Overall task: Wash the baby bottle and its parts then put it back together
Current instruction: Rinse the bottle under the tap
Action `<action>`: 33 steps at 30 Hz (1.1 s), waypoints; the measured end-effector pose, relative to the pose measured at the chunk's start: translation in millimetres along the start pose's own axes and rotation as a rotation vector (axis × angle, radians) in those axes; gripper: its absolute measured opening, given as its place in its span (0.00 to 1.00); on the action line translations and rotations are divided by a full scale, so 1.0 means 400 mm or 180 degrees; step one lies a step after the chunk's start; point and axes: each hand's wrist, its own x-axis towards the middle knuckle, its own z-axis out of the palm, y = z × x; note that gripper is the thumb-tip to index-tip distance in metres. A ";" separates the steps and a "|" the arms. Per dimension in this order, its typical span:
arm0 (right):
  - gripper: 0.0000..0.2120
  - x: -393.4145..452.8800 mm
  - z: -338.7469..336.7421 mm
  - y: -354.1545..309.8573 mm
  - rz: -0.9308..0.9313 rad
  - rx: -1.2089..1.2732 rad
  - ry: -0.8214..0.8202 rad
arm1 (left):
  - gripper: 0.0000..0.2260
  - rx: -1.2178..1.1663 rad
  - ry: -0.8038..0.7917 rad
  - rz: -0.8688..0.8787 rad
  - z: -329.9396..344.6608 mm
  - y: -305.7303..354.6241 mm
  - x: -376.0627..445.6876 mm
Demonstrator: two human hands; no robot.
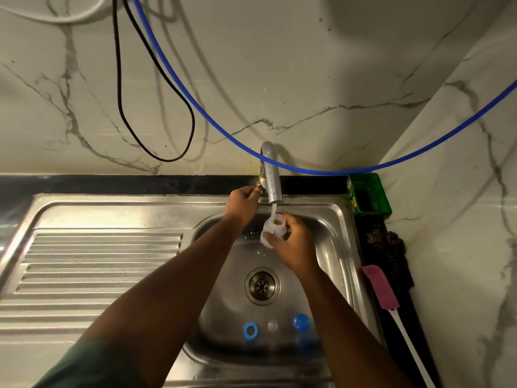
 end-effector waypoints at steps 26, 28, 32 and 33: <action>0.22 -0.036 0.050 0.017 -0.0102 0.0032 0.0183 | 0.18 -0.0112 -0.0166 0.0192 0.005 -0.060 0.016; 0.21 -0.036 0.048 0.022 -0.0142 0.0037 0.0222 | 0.17 -0.0033 -0.0099 0.0220 0.004 -0.058 0.020; 0.22 -0.035 0.045 0.031 -0.0148 0.0018 0.0371 | 0.17 -0.0049 -0.0060 0.0254 0.007 -0.055 0.021; 0.23 -0.033 0.044 0.032 -0.0198 -0.0027 0.0392 | 0.17 -0.0070 -0.0061 0.0231 0.008 -0.055 0.018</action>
